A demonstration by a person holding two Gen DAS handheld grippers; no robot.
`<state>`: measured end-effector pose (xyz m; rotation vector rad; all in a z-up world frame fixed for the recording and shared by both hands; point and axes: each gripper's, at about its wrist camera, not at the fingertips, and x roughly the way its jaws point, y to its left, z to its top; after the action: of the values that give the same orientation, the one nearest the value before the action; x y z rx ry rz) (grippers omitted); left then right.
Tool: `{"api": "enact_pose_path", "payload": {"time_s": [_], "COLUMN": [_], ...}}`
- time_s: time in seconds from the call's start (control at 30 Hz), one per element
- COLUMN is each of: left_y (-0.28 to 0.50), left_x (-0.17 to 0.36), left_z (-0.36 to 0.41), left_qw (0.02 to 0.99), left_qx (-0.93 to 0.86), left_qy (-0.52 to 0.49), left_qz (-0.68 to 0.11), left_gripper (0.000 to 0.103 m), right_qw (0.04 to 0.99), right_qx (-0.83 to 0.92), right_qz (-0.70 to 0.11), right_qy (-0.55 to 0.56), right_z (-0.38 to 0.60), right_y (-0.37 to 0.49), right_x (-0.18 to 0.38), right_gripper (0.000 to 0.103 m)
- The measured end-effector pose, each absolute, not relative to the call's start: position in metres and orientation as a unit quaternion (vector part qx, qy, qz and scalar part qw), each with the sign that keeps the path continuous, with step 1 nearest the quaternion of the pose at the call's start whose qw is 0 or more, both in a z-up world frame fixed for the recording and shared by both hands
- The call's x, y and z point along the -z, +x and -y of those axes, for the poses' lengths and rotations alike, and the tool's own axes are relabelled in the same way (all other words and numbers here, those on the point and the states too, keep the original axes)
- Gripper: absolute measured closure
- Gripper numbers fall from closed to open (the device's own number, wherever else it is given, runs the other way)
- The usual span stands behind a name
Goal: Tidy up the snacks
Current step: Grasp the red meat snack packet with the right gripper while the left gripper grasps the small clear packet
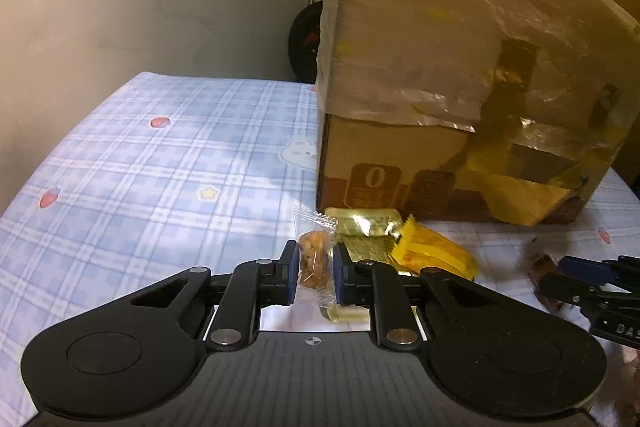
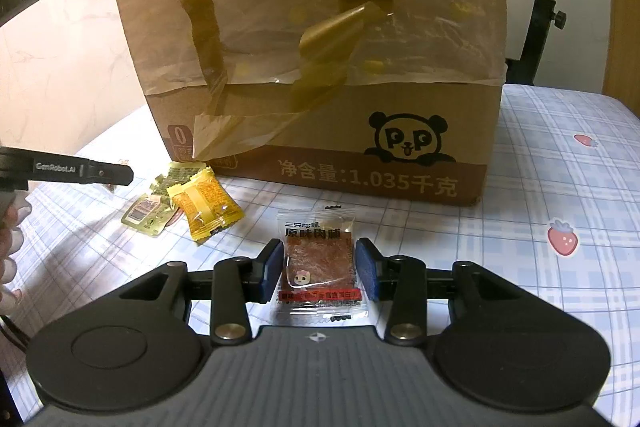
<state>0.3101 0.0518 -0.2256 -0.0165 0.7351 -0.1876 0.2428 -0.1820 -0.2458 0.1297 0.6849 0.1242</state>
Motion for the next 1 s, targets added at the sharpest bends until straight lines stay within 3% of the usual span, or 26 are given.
{"api": "enact_pose_path", "payload": {"time_s": [1.0], "left_y": [0.254], "left_x": [0.231], "left_z": [-0.028], "left_qw": [0.929], "left_qx": [0.123], "left_qy": [0.002], "left_qz": [-0.348], "left_gripper": [0.084], "right_qw": [0.938], "right_qx": [-0.066], "right_qz": [-0.335], "right_qy": [0.059], "right_z": [0.177], "right_y": [0.242], "right_x": [0.245], "right_gripper": [0.06]}}
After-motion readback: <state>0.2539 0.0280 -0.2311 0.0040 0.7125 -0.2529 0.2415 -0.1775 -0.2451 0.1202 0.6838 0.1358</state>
